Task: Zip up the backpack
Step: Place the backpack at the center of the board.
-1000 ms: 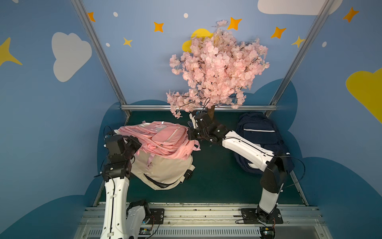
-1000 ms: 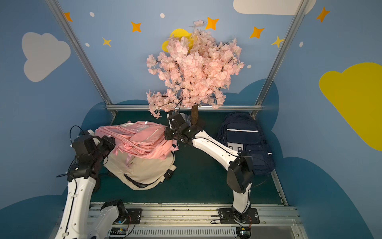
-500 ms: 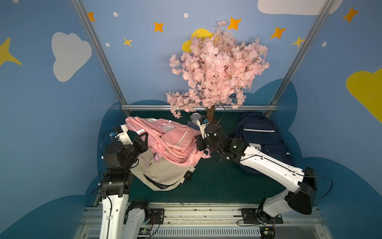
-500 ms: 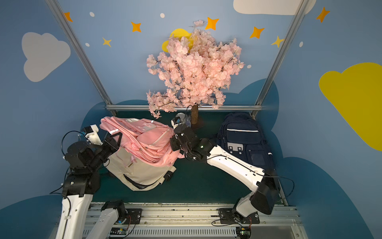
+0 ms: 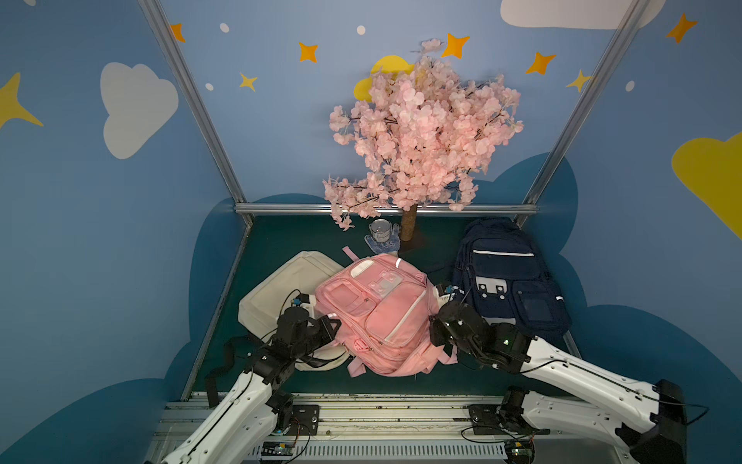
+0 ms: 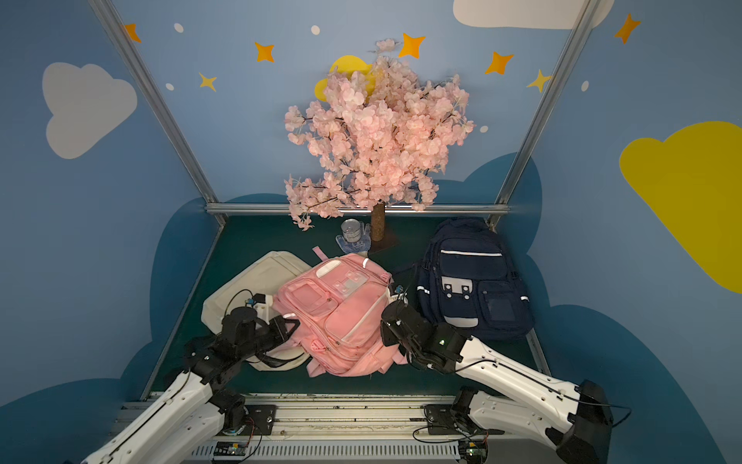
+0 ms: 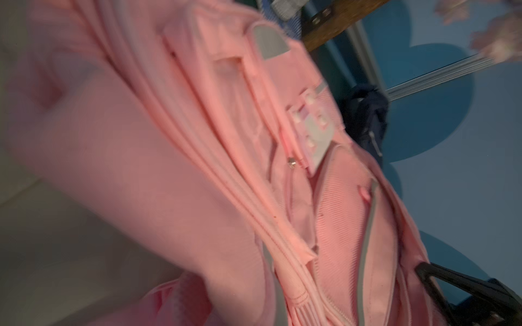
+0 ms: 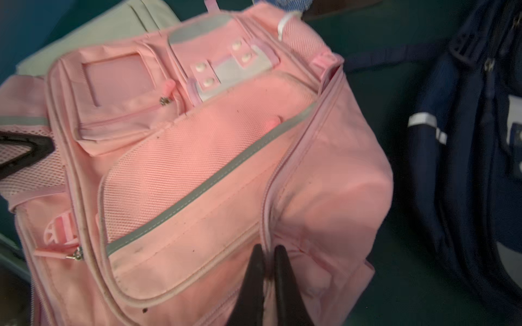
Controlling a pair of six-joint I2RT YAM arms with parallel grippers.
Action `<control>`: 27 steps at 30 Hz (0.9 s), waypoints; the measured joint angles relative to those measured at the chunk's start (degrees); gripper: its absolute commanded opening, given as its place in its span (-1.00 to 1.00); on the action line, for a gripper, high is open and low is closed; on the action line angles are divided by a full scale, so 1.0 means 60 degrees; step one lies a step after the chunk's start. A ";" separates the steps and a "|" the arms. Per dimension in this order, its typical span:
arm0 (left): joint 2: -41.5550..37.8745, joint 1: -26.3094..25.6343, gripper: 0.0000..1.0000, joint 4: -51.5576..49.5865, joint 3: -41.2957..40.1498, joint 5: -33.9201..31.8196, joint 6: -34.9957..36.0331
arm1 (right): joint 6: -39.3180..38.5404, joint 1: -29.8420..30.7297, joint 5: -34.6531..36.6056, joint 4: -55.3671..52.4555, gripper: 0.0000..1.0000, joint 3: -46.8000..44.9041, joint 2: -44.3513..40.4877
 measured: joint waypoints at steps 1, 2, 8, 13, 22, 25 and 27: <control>0.0572 0.0011 -0.94 0.0142 -0.0142 -0.0182 -0.0033 | 0.0237 -0.0004 -0.0018 0.0153 -1.00 -0.0357 0.0164; 0.1093 0.0069 -0.94 0.0350 -0.0193 -0.0248 -0.0036 | 0.0408 -0.0011 -0.0062 0.0335 -1.00 -0.0619 0.0364; 0.3909 0.0951 -0.94 0.1333 0.1107 -0.0171 0.0776 | 0.0991 -0.0579 -0.0291 0.1548 -1.00 -0.0732 0.2197; 0.5187 0.1861 -0.94 0.1319 0.2419 -0.0044 0.1639 | 0.1162 -0.1166 -0.0616 0.1803 -1.00 0.0401 0.3271; 0.4379 0.1155 -0.94 0.0546 0.2776 -0.0871 0.2087 | 0.1173 -0.1392 -0.0750 0.0900 -1.00 0.0976 0.3169; 0.3770 0.0674 -0.89 0.0437 0.2459 -0.0994 0.1923 | 0.1402 -0.1424 -0.0754 0.0718 -1.00 0.0386 0.2550; 0.3534 0.0470 -0.74 0.0401 0.2171 -0.0940 0.1781 | 0.1552 -0.1424 -0.0747 0.0590 -0.93 -0.0004 0.1993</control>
